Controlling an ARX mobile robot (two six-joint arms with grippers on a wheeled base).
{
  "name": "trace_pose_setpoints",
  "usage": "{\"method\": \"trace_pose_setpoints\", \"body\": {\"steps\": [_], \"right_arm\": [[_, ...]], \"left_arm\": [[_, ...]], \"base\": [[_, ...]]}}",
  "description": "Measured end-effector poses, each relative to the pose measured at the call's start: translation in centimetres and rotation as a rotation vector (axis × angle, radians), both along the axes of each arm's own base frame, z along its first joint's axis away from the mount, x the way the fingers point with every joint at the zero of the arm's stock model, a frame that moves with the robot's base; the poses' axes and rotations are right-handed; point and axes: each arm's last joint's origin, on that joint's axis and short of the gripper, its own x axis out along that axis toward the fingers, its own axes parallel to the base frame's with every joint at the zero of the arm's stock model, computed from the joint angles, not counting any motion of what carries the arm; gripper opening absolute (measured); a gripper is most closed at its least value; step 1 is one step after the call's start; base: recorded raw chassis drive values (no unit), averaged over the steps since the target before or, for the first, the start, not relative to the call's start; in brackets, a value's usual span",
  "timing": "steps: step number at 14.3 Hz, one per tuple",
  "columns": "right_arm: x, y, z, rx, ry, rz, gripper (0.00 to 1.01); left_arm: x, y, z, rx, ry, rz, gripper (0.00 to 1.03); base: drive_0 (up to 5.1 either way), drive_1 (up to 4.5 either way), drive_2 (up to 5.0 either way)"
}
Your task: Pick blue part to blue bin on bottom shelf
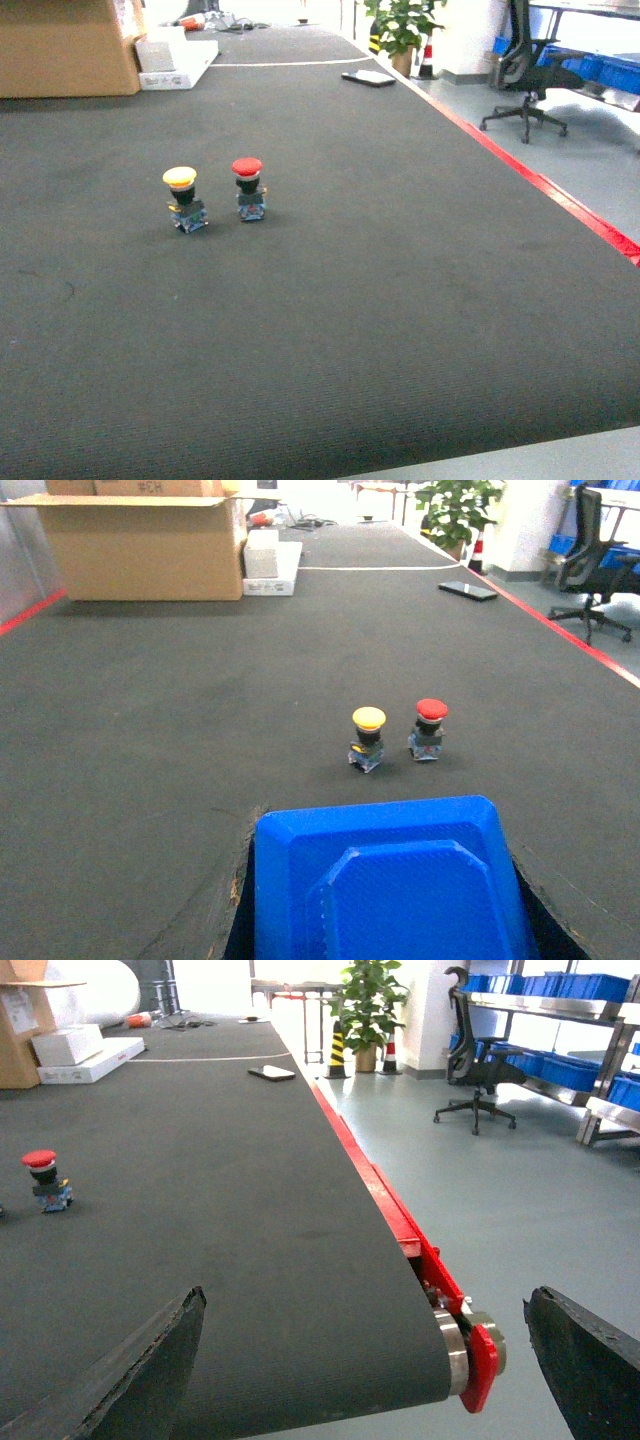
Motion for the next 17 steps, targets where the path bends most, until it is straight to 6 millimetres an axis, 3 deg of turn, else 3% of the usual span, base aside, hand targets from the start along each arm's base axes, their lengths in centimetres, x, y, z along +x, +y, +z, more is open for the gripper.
{"method": "trace_pose_setpoints", "body": {"steps": [17], "right_arm": [[0.00, 0.00, 0.00, 0.000, 0.000, 0.000, 0.98]], "left_arm": [[0.00, 0.00, 0.01, -0.001, -0.001, 0.000, 0.44]], "base": [[-1.6, -1.62, -1.6]]}}
